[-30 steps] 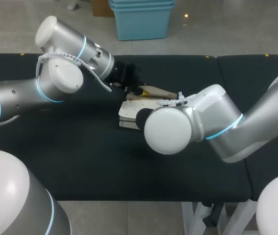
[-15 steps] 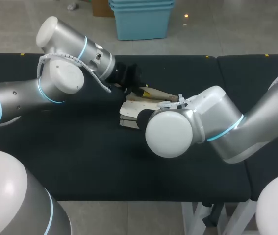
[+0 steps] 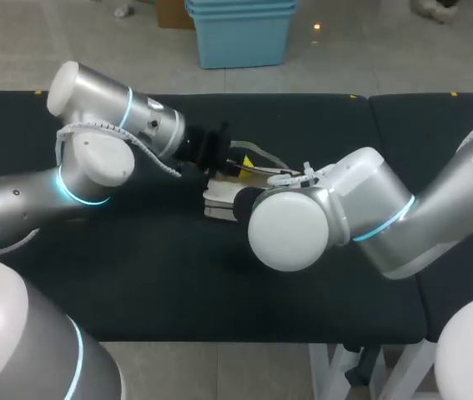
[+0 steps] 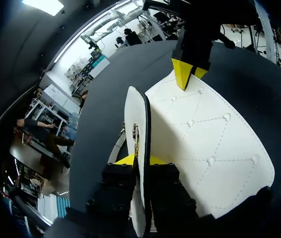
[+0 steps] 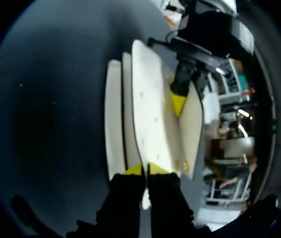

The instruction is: Pick up the bag, open it, inspect its contents, close it, and place it on the opposite side

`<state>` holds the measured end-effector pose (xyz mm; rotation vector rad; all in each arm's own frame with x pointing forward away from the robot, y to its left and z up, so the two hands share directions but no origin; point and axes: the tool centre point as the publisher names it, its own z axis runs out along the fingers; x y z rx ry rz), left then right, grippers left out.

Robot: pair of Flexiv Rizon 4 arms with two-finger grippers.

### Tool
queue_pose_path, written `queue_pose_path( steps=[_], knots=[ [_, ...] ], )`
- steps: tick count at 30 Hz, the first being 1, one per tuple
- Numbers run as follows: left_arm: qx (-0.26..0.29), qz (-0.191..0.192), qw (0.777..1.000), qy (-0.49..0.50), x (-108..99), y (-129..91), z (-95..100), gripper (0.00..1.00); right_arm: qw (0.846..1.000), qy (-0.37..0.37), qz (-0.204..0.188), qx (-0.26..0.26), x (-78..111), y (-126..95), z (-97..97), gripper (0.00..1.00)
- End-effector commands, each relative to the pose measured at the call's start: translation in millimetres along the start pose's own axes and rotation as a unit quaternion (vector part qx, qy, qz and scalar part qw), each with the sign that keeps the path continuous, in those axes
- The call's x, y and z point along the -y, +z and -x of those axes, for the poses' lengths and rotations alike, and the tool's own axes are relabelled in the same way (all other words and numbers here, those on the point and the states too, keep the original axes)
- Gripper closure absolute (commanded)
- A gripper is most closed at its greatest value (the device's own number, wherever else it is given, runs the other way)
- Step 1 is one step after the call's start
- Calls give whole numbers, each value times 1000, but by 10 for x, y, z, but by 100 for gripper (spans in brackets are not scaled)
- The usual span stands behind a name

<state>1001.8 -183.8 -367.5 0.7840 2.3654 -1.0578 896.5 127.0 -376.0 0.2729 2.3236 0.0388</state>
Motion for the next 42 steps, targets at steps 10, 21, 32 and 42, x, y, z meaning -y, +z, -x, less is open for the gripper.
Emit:
queue_pose_path(
  steps=[10,21,32,42],
  knots=[
    [22,-17,999,-24,137,-257,137,53,1000,0,1,1,-3,20,-6,100],
    [28,-23,999,-2,156,-268,121,100,1000,0,1,1,-3,20,-6,100],
    [1,-28,999,36,156,-166,-185,100,1000,0,1,1,-3,20,-6,100],
    [-14,-40,998,42,152,-127,-242,100,1000,0,1,1,-3,20,-6,100]
  ],
)
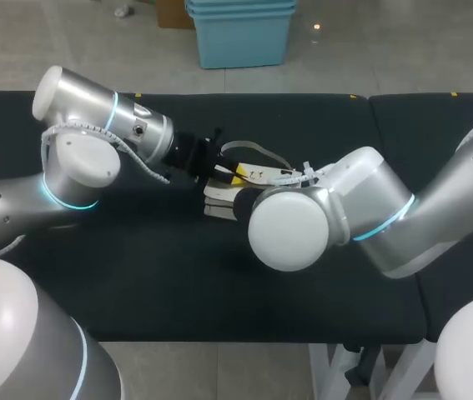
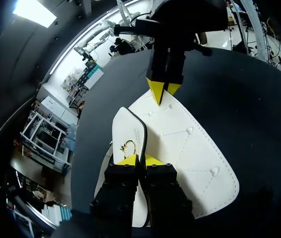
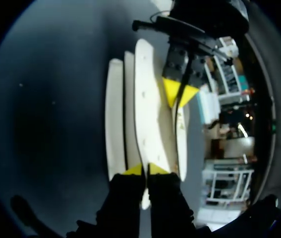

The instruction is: Pick up the bag, open it, inspect its contents, close it, and place it on the opposite side

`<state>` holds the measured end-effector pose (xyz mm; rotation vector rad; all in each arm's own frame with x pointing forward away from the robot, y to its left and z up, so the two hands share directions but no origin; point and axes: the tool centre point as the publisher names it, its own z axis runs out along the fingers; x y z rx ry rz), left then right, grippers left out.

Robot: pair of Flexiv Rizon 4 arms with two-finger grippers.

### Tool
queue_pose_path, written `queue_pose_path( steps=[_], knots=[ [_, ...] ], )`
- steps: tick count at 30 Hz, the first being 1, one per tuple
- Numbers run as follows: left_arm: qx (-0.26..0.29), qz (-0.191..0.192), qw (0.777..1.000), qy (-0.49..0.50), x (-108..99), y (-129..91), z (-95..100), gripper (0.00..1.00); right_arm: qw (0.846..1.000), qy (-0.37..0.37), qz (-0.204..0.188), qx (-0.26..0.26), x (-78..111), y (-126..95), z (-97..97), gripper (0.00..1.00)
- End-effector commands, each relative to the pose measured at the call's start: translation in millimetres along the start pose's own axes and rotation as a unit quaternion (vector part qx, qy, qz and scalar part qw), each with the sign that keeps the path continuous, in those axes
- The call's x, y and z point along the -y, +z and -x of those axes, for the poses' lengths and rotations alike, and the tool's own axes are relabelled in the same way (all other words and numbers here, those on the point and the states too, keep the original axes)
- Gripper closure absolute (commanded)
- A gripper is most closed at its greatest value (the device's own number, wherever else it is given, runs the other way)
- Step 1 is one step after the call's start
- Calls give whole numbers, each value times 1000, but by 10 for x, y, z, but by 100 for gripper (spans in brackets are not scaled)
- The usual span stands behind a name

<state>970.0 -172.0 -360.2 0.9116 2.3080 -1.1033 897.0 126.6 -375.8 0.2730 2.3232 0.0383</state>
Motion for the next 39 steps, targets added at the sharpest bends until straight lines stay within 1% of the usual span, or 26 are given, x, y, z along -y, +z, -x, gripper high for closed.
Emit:
queue_pose_path(
  steps=[1,6,13,15,17,18,20,22,27,28,29,31,33,35,37,39],
  knots=[
    [-3,-8,1000,3,-24,78,-6,100,1000,0,1,1,-5,18,-11,100],
    [-9,3,1000,14,-28,106,-5,100,1000,0,1,1,-5,18,-11,100],
    [-5,15,1000,1,-170,5,13,100,1000,0,1,1,-5,18,-11,100],
    [-1,3,1000,-2,-183,-45,24,100,1000,0,1,1,-5,18,-11,100],
    [1,0,1000,-2,-199,-75,47,100,1000,0,1,1,-5,18,-11,100],
    [7,6,1000,-5,-205,-80,57,100,1000,0,1,1,-5,18,-11,100],
    [9,8,1000,-7,-200,-64,77,100,1000,0,1,1,-5,18,-11,100],
    [11,11,1000,-5,-151,-12,84,100,1000,0,1,1,-5,18,-11,100],
    [-1,15,1000,14,-63,98,59,100,1000,0,1,1,-5,18,-11,100],
    [-3,16,1000,15,-50,104,52,91,1000,0,1,1,-5,18,-11,100],
    [0,15,1000,15,-41,94,54,80,1000,0,1,1,-5,18,-11,100],
    [6,7,1000,17,-28,51,65,75,1000,0,1,1,-5,18,-11,100],
    [11,3,1000,19,-11,6,72,74,1000,0,1,1,-5,18,-11,100],
    [15,2,1000,22,10,-21,77,75,1000,0,1,1,-5,18,-11,100],
    [14,-1,1000,25,34,-28,80,85,1000,0,1,1,-5,18,-11,100],
    [9,-2,1000,30,51,-16,87,99,1000,0,1,1,-5,18,-11,100]
  ],
)
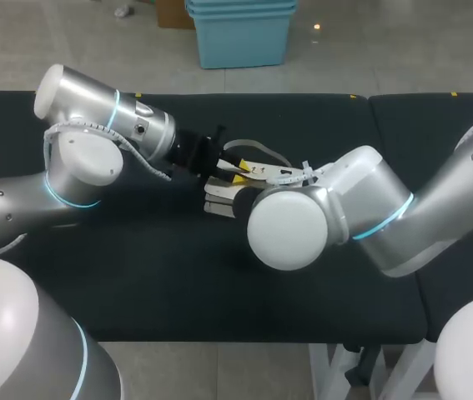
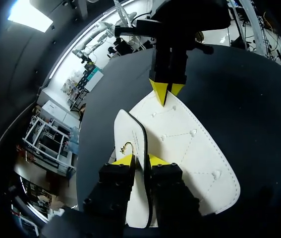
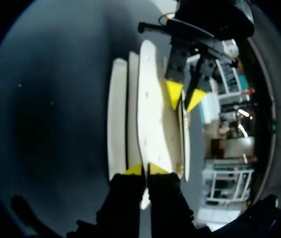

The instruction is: Pick up the bag, open it, inspect its contents, close it, and place it on the opposite side

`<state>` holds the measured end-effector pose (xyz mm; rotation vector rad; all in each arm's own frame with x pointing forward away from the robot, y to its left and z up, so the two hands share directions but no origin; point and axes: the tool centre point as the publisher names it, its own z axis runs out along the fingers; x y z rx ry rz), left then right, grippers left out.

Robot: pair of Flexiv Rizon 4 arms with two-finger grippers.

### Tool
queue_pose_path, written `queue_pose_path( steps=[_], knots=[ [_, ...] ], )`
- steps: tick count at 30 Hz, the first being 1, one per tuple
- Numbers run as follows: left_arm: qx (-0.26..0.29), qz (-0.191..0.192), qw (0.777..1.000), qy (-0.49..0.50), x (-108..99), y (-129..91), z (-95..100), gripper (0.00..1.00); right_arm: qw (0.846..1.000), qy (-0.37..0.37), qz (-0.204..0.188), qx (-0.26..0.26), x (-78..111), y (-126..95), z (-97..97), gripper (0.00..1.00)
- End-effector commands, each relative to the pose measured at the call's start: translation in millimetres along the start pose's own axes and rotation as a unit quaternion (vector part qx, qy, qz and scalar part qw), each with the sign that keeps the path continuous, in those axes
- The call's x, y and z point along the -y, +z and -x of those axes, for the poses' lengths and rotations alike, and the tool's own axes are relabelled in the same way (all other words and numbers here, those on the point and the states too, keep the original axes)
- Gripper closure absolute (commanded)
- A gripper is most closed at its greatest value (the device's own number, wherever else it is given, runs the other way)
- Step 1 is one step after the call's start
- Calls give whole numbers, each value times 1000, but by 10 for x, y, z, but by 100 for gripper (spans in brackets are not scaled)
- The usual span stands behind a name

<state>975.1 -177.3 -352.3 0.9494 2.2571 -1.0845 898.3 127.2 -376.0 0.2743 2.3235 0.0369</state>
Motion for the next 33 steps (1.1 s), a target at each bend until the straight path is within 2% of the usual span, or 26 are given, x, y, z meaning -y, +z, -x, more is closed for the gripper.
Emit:
queue_pose_path(
  steps=[1,6,13,16,26,33],
  knots=[
    [-4,-6,1000,7,31,-11,-14,100,1000,0,2,1,2,8,-18,100],
    [-38,10,999,27,58,36,-36,100,1000,0,2,1,2,8,-18,100],
    [-69,3,997,36,27,45,-83,100,1000,0,2,1,2,8,-18,100],
    [-66,-17,997,29,3,-7,-70,100,1000,0,2,1,2,8,-18,100],
    [-42,29,999,4,-10,207,-22,100,1000,0,2,1,2,8,-18,100],
    [-24,43,999,-14,7,264,23,100,1000,0,2,1,2,8,-18,100]
  ],
)
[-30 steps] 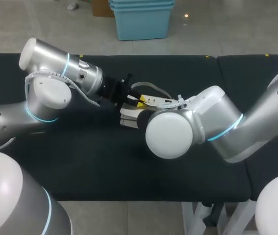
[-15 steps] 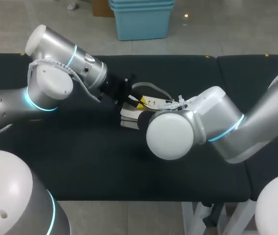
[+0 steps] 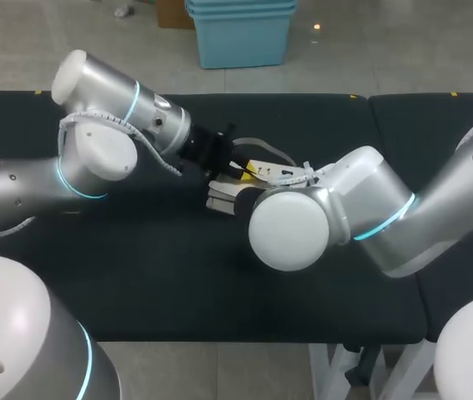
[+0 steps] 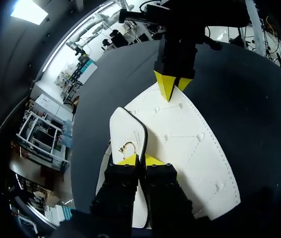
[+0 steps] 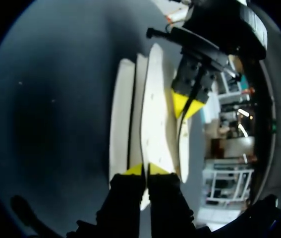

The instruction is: Pick up the bag, open it, inspect its contents, close it, and place it on the opposite side

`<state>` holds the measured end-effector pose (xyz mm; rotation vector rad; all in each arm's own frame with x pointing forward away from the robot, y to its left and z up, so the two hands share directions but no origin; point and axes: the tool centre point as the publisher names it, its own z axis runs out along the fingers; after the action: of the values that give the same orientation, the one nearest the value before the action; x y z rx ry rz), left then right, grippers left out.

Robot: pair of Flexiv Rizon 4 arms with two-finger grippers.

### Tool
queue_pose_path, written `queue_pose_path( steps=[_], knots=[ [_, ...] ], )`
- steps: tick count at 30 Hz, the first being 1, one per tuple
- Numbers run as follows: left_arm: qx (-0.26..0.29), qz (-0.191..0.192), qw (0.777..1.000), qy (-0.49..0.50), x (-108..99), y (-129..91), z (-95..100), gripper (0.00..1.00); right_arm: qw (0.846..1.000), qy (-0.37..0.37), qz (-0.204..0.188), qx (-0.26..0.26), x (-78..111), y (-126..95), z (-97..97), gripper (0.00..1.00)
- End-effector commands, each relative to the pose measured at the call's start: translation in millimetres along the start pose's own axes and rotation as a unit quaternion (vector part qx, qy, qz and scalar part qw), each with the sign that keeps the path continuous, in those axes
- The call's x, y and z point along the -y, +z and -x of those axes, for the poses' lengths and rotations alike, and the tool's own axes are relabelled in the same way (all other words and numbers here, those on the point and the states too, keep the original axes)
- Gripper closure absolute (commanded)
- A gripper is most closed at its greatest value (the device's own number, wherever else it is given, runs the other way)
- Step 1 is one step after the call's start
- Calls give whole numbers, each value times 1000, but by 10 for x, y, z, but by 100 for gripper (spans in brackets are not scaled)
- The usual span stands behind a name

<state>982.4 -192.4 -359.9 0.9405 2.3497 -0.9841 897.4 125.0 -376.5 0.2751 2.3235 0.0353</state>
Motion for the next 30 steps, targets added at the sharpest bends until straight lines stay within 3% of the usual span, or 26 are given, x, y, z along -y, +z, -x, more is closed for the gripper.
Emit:
queue_pose_path(
  steps=[1,9,18,19,20,22,23,26,30],
  knots=[
    [4,3,1000,5,32,75,-34,100,1000,0,2,1,-22,9,-13,100],
    [-19,-22,999,23,-48,-90,-80,100,1000,0,2,1,-22,9,-13,100],
    [-7,-27,1000,12,-90,-124,-100,98,1000,0,2,1,-22,9,-13,100],
    [-6,-27,1000,11,-85,-121,-94,81,1000,0,2,1,-22,9,-13,100],
    [-2,-28,1000,11,-77,-118,-91,72,1000,0,2,1,-22,9,-13,100],
    [5,-30,999,9,-60,-124,-76,56,1000,0,2,1,-22,9,-13,100],
    [10,-31,999,8,-52,-132,-69,53,1000,0,2,1,-22,9,-13,100],
    [22,-37,999,8,-28,-168,-46,54,1000,0,2,1,-22,9,-13,100],
    [32,-47,998,11,3,-190,-21,66,1000,0,2,1,-22,9,-13,100]
  ],
)
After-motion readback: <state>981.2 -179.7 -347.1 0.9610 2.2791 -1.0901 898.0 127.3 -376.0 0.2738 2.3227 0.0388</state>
